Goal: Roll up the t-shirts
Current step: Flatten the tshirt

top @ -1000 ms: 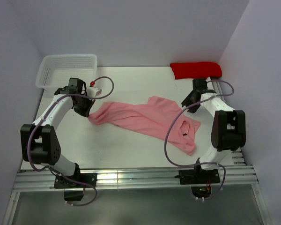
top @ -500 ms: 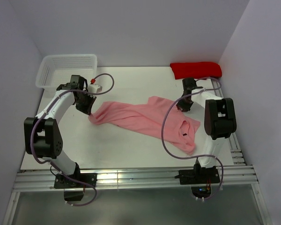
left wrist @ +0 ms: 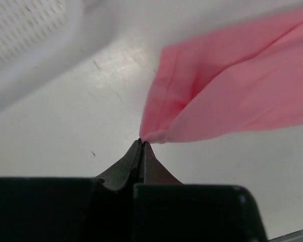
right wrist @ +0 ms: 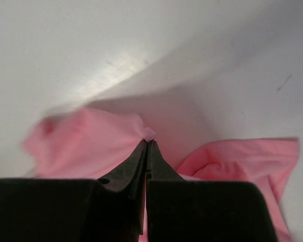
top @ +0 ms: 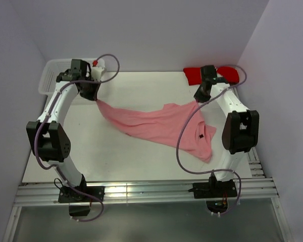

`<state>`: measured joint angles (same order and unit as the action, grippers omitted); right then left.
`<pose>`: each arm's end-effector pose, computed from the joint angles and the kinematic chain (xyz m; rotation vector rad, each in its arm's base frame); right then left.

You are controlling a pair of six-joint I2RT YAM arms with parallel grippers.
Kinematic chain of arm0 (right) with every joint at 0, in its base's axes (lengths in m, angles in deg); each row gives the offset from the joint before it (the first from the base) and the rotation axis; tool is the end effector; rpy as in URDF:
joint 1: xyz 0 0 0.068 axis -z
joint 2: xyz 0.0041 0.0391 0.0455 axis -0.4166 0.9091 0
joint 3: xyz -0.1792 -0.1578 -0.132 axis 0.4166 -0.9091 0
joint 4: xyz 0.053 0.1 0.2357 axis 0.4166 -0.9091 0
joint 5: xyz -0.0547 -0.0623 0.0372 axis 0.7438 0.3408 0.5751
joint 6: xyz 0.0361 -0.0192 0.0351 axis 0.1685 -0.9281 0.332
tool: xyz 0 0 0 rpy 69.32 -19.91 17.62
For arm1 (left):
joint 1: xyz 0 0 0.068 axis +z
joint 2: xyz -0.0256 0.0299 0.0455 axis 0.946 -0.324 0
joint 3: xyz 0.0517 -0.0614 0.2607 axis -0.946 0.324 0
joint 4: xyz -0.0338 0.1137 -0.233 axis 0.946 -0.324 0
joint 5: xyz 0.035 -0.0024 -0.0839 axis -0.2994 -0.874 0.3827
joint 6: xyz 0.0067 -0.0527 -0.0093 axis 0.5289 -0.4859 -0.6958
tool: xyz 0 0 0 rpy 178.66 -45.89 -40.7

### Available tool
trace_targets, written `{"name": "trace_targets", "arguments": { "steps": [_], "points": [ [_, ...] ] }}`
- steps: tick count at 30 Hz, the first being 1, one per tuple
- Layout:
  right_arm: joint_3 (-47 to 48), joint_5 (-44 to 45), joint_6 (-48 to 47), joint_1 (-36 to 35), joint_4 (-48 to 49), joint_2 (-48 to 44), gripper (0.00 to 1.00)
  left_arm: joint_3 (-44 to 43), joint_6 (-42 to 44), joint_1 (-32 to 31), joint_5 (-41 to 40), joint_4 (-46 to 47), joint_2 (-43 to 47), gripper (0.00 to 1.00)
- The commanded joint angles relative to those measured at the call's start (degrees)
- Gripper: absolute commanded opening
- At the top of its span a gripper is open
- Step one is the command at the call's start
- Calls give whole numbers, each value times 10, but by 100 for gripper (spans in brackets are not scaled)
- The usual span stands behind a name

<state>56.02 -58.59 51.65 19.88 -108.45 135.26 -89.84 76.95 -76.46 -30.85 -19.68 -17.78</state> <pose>0.3872 0.0275 0.2270 0.7373 2.5437 0.0586 0.3638 -0.0405 0.2999 0.5844 2.5347 -0.1573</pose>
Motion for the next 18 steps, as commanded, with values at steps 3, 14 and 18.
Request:
{"name": "trace_targets", "arguments": {
  "steps": [3,14,18],
  "points": [
    [215,47,-11,2,-103,-116,0,-223,-51,28,0,-47,-76,0],
    [462,58,4,20,-168,-133,0,-491,-119,34,-72,35,-185,0],
    [481,45,-18,28,-121,-109,0,-544,-143,35,-83,101,-212,0]
  ]
}}
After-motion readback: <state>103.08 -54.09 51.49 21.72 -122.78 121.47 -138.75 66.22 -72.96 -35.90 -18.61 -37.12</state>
